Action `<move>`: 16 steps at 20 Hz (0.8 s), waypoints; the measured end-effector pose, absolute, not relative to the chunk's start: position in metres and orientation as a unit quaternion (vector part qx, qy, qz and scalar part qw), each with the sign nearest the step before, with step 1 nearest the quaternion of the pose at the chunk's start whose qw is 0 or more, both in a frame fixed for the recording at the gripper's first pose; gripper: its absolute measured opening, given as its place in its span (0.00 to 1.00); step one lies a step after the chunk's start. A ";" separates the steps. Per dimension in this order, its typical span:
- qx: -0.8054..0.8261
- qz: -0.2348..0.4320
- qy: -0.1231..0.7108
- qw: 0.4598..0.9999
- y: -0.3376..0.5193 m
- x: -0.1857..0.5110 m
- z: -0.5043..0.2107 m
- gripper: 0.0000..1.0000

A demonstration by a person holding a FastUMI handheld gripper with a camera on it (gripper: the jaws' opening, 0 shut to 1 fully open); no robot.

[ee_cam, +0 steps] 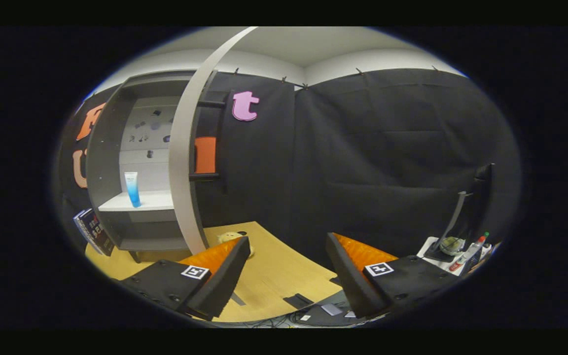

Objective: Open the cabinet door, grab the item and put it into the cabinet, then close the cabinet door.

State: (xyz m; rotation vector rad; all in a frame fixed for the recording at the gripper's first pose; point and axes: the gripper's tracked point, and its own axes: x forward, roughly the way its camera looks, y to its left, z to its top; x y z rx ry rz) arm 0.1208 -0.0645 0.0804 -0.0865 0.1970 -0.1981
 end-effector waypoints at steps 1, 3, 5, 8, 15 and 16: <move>-0.042 -0.095 0.097 0.990 -0.062 0.122 0.080 0.98; -0.041 -0.089 0.097 0.990 -0.058 0.125 0.077 0.97; -0.042 -0.088 0.096 0.991 -0.057 0.124 0.076 0.95; -0.042 -0.084 0.097 0.991 -0.053 0.123 0.075 0.94; -0.002 -0.072 0.095 0.993 -0.019 0.110 0.068 0.93; 0.006 -0.066 0.096 0.993 -0.010 0.108 0.066 0.93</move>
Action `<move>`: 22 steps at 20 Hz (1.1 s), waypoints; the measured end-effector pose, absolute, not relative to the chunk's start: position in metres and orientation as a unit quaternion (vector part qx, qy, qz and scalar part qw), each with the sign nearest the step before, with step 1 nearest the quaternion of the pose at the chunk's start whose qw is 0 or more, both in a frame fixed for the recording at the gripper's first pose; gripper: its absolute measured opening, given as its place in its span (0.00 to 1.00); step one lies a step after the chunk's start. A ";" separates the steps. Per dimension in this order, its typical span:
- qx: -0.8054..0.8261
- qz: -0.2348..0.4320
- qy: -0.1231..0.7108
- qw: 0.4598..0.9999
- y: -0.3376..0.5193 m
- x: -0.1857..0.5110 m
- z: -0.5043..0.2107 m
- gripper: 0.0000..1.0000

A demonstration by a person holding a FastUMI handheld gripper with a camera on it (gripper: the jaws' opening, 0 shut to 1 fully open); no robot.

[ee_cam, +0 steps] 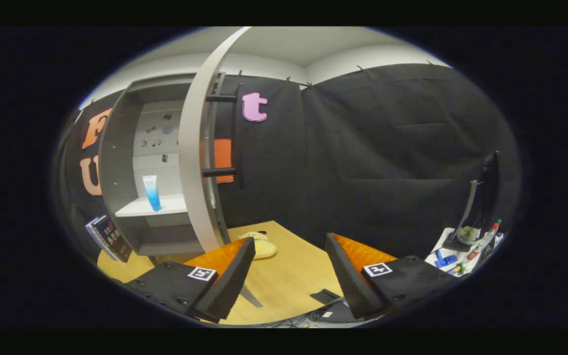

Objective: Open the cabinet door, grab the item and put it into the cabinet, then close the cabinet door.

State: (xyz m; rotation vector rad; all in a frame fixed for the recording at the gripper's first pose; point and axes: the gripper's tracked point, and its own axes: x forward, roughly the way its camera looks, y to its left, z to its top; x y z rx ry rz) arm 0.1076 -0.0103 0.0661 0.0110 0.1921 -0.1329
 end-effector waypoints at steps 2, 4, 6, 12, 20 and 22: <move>0.005 -0.053 0.095 0.994 0.008 0.103 0.065 0.93; -0.002 -0.036 0.098 0.995 0.029 0.099 0.064 0.93; -0.006 -0.013 0.101 0.995 0.056 0.097 0.062 0.93; -0.004 0.084 0.109 0.991 0.159 0.092 0.052 0.93; -0.013 0.209 0.116 0.971 0.314 0.134 0.040 0.94; -0.034 0.221 0.118 0.967 0.348 0.161 0.031 0.94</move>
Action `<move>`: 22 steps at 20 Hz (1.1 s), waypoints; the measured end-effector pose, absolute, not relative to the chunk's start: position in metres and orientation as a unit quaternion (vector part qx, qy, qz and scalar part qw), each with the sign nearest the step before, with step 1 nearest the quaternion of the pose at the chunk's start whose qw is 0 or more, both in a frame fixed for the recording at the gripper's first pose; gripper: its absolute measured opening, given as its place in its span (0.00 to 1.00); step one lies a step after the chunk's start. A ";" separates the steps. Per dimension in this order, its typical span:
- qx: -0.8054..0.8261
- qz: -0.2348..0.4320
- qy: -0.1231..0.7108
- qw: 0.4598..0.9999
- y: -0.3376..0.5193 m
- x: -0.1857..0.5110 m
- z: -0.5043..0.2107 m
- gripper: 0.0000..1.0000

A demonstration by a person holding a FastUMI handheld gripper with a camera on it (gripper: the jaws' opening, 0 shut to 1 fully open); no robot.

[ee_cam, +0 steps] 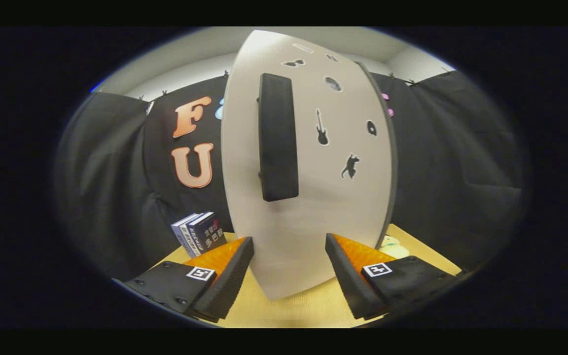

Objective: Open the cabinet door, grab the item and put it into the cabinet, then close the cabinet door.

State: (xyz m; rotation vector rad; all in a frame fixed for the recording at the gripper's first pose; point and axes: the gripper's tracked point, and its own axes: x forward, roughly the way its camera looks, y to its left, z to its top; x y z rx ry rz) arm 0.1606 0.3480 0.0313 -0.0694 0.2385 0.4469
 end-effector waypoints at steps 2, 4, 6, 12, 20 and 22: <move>-0.046 0.228 0.120 0.965 0.374 0.185 0.026 0.93; -0.049 0.233 0.121 0.964 0.389 0.203 0.026 0.93; -0.047 0.229 0.122 0.965 0.397 0.217 0.025 0.93; -0.032 0.210 0.143 0.967 0.416 0.244 -0.001 0.93; -0.021 0.182 0.137 0.974 0.381 0.202 0.026 0.94; -0.020 0.180 0.131 0.975 0.369 0.180 0.046 0.94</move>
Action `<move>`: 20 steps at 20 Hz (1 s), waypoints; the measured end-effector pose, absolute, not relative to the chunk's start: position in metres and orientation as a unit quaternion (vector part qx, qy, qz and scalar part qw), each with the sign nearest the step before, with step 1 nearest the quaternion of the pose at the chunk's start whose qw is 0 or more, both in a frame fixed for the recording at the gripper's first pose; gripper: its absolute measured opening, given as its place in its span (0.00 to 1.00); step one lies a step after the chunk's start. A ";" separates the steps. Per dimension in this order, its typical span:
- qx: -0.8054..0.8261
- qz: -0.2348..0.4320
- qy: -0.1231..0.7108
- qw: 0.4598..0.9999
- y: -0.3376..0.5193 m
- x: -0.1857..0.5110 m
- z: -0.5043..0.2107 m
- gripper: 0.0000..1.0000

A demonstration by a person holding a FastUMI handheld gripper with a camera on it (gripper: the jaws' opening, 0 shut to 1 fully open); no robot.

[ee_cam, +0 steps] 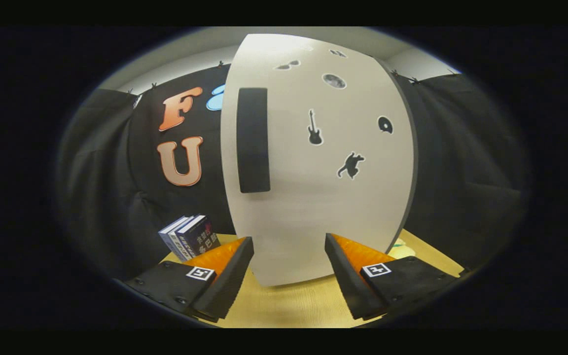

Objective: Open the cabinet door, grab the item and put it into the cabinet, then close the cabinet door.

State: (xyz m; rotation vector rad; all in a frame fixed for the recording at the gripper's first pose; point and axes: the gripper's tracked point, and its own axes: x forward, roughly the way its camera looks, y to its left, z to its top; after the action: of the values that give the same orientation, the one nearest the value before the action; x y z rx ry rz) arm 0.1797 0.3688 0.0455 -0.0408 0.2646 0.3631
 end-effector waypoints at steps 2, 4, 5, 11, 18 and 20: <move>-0.016 0.172 0.121 0.977 0.352 0.158 0.066 0.93; -0.012 0.169 0.113 0.979 0.337 0.141 0.082 0.93; -0.014 0.166 0.112 0.980 0.329 0.135 0.088 0.93; -0.003 0.134 0.081 0.988 0.278 0.101 0.140 0.93; -0.002 0.094 0.048 0.994 0.224 0.073 0.182 0.93; 0.002 0.084 0.043 0.996 0.212 0.069 0.188 0.93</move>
State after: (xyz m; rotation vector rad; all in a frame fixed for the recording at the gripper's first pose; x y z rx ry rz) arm 0.0691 0.2124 0.1882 0.0035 0.0858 0.1683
